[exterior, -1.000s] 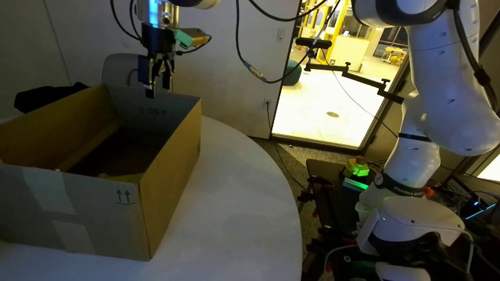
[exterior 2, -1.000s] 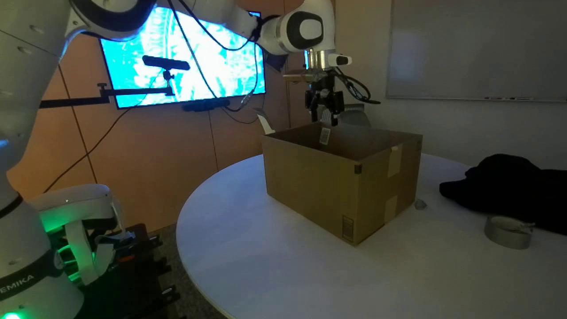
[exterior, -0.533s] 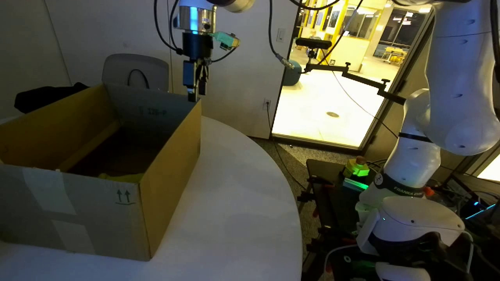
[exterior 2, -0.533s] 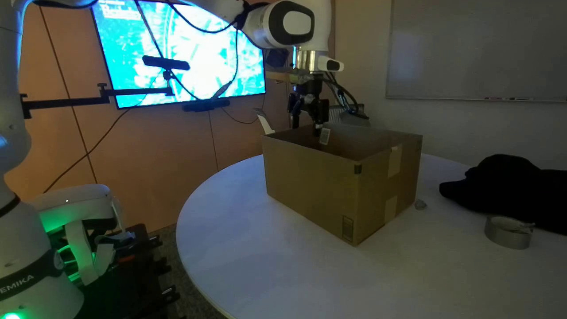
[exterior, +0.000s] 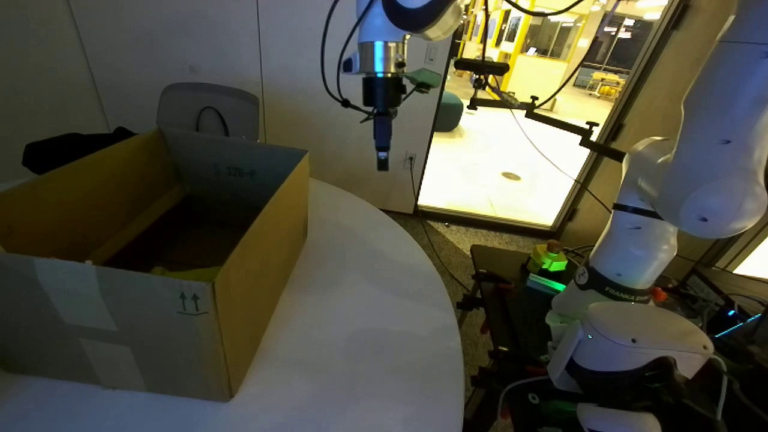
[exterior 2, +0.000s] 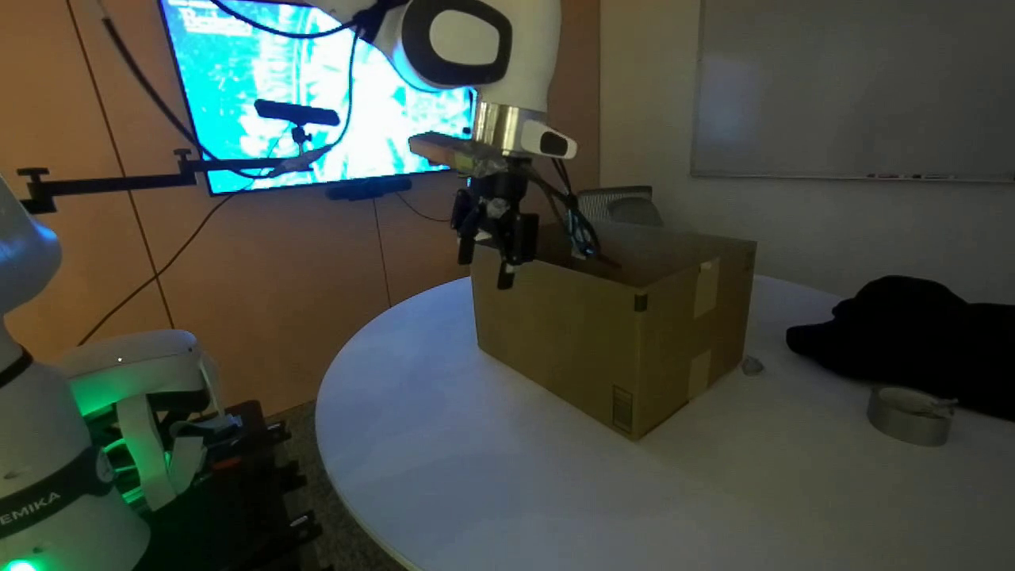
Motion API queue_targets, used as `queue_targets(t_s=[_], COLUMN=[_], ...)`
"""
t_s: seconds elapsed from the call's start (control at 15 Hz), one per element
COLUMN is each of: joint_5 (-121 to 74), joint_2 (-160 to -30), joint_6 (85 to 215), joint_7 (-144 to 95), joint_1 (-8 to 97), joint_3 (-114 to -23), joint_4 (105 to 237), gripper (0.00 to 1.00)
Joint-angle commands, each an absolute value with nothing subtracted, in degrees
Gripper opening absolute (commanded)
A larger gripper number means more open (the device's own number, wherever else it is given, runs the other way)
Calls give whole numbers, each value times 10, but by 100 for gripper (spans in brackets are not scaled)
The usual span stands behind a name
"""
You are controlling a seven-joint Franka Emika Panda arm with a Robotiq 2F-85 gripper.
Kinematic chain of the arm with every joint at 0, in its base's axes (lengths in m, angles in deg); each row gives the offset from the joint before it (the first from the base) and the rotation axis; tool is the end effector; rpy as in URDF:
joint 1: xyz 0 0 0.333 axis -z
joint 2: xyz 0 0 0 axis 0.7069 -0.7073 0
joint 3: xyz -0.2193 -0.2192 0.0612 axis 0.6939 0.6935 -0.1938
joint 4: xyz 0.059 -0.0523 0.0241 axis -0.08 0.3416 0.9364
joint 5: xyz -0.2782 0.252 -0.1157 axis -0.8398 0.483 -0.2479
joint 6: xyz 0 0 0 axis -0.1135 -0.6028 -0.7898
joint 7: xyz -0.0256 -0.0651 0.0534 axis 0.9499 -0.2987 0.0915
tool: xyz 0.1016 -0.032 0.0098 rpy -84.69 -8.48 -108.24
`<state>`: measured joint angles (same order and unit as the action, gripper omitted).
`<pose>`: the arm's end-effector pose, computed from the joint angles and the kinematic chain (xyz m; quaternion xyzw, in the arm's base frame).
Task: Put the marker on the towel then fold it and put it inside the box
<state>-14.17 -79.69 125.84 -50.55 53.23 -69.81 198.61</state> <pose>0.5180 -0.0936 0.4000 -0.9924 -0.0665 0.0730 0.0732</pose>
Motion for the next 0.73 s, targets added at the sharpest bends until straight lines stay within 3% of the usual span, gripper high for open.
queue_targets(t_s=[0.0,0.33,0.4,0.67], joint_5=[-138,-93,-122,-113], joint_2=[-683,-624,-663,-644], joint_6=[1292,1502,1432,1488], joint_7=[-591,-612,-590,-596], joint_1=[537,522,523,518], joint_3=[-666,-626,-626,-620], joint_4=[2132,2282,2223,2271], gripper=[100,100,100,100])
